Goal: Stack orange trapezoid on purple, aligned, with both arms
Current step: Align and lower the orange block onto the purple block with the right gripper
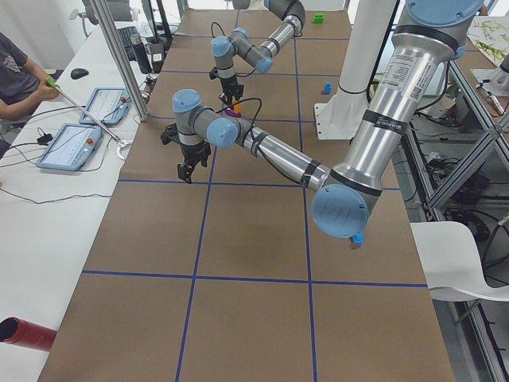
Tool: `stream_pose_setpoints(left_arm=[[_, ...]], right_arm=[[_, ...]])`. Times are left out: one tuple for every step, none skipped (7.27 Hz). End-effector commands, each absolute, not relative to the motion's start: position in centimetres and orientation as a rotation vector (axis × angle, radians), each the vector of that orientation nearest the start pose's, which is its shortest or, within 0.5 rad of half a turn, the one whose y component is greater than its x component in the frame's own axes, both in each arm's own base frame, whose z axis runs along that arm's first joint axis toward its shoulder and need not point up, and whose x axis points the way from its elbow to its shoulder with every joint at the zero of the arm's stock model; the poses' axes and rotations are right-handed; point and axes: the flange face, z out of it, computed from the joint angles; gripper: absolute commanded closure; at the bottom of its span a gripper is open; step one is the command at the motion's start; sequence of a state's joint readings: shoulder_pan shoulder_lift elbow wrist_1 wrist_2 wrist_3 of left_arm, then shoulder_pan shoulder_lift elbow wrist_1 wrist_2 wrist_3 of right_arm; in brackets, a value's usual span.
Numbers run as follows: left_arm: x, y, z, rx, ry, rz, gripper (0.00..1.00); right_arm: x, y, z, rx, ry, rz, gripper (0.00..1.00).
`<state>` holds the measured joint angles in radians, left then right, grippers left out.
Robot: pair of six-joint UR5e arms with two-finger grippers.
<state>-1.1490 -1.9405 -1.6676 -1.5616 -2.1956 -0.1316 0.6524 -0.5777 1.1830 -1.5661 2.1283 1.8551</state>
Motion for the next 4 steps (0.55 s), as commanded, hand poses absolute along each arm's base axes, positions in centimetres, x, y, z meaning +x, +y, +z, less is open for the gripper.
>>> stream_pose_setpoints(left_arm=[[18.91, -60.47, 41.06, 0.263, 0.716, 0.421, 0.00], [18.90, -60.49, 41.03, 0.266, 0.715, 0.421, 0.00], [18.90, -60.49, 41.03, 0.266, 0.715, 0.421, 0.00], [18.99, -60.49, 41.11, 0.265, 0.714, 0.422, 0.00]], right_arm=[[-59.67, -55.24, 18.48, -0.431, -0.695, 0.711, 1.00], [-59.92, -54.98, 18.49, -0.430, -0.694, 0.706, 1.00], [-60.06, -54.88, 18.53, -0.423, -0.692, 0.708, 1.00], [-60.14, -54.79, 18.66, -0.422, -0.690, 0.708, 1.00]])
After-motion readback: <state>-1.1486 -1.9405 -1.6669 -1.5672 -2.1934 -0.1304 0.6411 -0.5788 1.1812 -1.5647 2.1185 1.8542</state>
